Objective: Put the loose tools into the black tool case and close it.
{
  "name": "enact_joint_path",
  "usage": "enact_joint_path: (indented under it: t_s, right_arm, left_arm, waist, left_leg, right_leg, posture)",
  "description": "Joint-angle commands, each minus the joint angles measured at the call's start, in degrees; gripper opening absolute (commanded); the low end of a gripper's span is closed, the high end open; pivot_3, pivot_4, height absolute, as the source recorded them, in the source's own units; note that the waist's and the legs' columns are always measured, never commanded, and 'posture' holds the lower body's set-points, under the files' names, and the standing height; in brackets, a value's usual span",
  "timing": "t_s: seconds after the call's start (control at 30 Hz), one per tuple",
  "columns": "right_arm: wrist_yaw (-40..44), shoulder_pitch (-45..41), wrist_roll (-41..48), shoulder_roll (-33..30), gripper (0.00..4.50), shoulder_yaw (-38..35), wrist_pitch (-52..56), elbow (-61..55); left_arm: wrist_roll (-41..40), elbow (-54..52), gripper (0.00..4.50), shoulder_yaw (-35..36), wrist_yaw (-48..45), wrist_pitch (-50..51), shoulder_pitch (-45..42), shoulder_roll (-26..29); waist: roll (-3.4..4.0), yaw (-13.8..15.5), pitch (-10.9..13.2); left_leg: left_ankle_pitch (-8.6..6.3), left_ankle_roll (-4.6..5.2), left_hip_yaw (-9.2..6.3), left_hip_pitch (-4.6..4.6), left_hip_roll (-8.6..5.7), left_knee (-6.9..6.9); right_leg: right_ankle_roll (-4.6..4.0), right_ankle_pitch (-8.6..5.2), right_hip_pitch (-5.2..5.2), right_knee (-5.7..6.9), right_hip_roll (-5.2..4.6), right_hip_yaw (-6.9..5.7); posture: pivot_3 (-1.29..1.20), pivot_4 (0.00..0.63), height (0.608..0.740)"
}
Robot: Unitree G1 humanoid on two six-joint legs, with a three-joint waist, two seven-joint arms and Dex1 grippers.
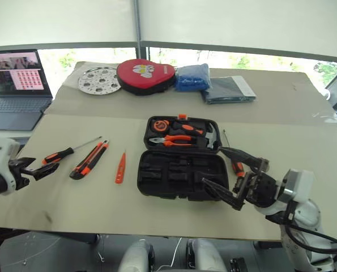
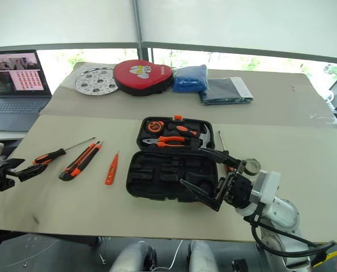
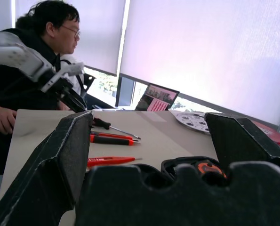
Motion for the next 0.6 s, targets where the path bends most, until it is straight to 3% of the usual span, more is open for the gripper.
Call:
enact_joint_path:
  t_s: [0.03,0.2,0.33,0.37,0.53,0.6]
  right_arm:
    - [1.9,0.9,-0.3,-0.2,4.41,-1.4,-2.6,1.1]
    - [4.5,4.0,-0.2,-0.3,4.41,-3.4,-5.5,3.7]
    - [6.5,7.7,-0.8,0.2,4.5,-3.9,-8.5,5.1]
    - [6.7,8.3,-0.9,0.3,4.5,-4.0,-9.0,5.4]
    - [7.4,10.1,-1.3,0.5,4.5,-4.3,-11.3,6.6]
    - [7.3,10.6,-1.7,0.5,4.5,-4.2,-11.8,6.8]
  left_arm:
    - [7.3,9.1,4.5,-8.2,-4.1,-4.4,-7.6,0.8]
    - [13.2,19.6,4.5,-14.7,-9.4,-10.6,-16.5,-1.2]
    - [16.6,27.4,3.42,-16.6,-11.9,-15.1,-22.5,-3.1]
    - [17.0,28.5,2.88,-16.8,-12.7,-15.8,-23.0,-3.3]
    - [17.4,32.0,1.15,-15.7,-15.6,-19.1,-23.2,-4.5]
    - [17.0,32.3,0.95,-14.0,-15.4,-21.9,-22.4,-4.9]
  waist:
    - [-0.03,-0.4,0.0]
    - [-0.05,-0.1,0.0]
    - [-0.12,0.3,0.0]
    - [-0.12,0.3,0.0]
    - [-0.12,0.3,0.0]
    - [-0.12,0.3,0.0]
  left_leg:
    - [0.02,-0.03,0.06,0.0,0.02,-0.04]
    - [0.02,-0.04,0.09,0.0,0.0,-0.03]
    - [0.0,0.0,0.08,0.0,0.02,0.03]
    - [-0.01,0.01,0.08,0.0,0.02,0.04]
    - [-0.03,0.05,0.08,0.03,0.03,0.05]
    - [-0.03,0.05,0.07,0.04,0.04,0.05]
  right_leg:
    - [0.0,-0.01,-0.02,0.07,0.02,0.01]
    - [0.04,-0.21,-0.01,0.33,0.04,-0.04]
    - [0.05,-0.22,0.0,0.29,0.0,-0.01]
    - [0.06,-0.22,0.0,0.29,-0.01,-0.01]
    - [0.07,-0.24,-0.01,0.32,-0.09,0.02]
    - [0.07,-0.24,-0.01,0.34,-0.1,0.03]
  posture:
    - [0.0,0.15,0.74]
    - [0.0,0.15,0.74]
    - [0.0,0.15,0.74]
    - [0.0,0.15,0.74]
    - [0.0,0.15,0.74]
    - [0.0,0.15,0.74]
